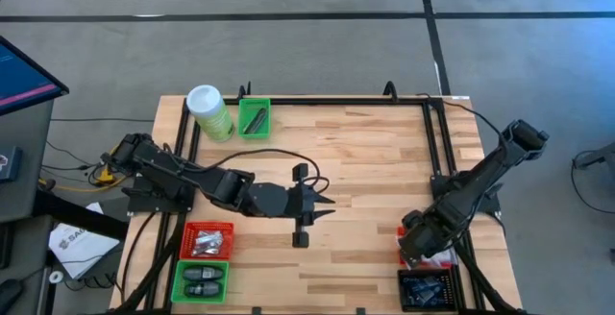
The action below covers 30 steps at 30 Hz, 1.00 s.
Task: Pick & Place Travel size toiletries
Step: Put the cotton pack into the right red bin
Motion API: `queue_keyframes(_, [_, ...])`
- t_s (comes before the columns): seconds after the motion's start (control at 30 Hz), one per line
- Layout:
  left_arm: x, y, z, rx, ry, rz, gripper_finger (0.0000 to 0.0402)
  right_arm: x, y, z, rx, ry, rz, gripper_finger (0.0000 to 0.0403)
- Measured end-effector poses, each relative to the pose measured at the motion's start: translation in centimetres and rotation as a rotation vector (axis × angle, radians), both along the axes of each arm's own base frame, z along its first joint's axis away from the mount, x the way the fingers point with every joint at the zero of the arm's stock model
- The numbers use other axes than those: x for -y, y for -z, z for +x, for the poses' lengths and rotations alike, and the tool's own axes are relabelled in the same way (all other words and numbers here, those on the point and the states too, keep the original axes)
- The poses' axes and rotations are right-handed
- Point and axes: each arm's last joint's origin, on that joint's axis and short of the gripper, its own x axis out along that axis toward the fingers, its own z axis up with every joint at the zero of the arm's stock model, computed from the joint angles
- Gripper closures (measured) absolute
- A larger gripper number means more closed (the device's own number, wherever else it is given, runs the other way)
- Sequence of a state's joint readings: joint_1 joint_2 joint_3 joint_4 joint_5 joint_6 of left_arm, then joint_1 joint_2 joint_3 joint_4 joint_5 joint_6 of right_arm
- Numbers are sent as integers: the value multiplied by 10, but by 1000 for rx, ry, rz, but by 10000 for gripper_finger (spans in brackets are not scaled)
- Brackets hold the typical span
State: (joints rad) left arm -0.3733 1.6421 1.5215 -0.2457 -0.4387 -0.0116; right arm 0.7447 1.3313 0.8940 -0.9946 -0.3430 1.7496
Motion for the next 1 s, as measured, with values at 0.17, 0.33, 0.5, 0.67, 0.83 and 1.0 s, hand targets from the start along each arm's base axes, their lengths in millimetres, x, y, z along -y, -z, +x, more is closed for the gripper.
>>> queue_keyframes(0.17, [0,0,0,2,-9,-23,326,0,10,8,-23,-32,-19,403])
queue_keyframes(0.33, [2,3,-2,-36,31,92,326,0,16,12,-36,-71,-26,390])
queue_keyframes(0.5, [-3,15,-8,-186,8,309,326,2,16,12,-26,-92,-38,367])
queue_keyframes(0.67, [-12,26,-16,-373,-8,589,326,3,17,10,-35,-112,-52,347])
queue_keyframes(0.83, [-14,26,-22,-537,-63,1087,326,4,17,10,-39,-112,-69,340])
queue_keyframes(1.0, [-22,23,-18,-666,-97,1356,326,6,17,10,-36,-105,-76,339])
